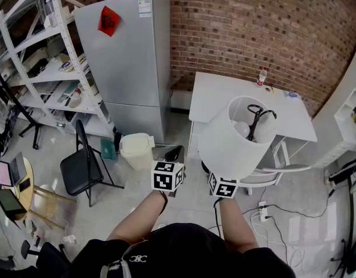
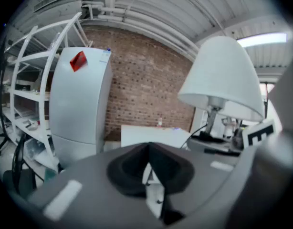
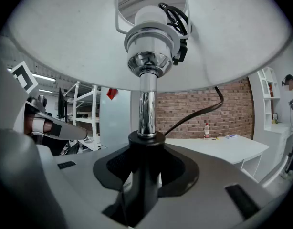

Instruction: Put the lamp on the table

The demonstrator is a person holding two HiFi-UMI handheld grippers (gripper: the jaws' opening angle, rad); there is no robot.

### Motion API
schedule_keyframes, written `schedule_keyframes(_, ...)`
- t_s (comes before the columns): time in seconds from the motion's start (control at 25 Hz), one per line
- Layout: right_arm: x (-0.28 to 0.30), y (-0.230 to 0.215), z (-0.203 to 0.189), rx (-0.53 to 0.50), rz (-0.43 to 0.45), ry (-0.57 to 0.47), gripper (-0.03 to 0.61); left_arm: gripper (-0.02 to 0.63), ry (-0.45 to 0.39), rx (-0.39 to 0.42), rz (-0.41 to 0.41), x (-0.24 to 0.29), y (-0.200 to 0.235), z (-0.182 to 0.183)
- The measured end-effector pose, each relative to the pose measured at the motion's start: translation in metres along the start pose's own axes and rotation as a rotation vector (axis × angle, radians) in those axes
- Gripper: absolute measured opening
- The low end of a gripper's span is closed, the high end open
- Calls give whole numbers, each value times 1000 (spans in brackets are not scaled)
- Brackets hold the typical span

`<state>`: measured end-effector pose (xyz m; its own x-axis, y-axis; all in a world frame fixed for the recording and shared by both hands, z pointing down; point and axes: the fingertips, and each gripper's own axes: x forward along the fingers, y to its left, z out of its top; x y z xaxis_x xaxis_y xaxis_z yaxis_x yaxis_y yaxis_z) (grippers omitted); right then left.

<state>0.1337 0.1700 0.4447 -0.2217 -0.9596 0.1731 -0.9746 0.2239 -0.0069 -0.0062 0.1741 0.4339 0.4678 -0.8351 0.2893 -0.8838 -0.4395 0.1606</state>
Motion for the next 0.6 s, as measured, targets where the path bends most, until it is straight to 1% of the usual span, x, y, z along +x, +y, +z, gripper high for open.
schedule_keyframes(0.36, 3, 7, -5, -4, 15, 12, 127, 0, 5, 3, -7, 1, 1, -4)
schedule_keyframes(0.6, 4, 16, -4, 7, -2, 3, 127, 1, 6, 2, -6, -4, 9, -8)
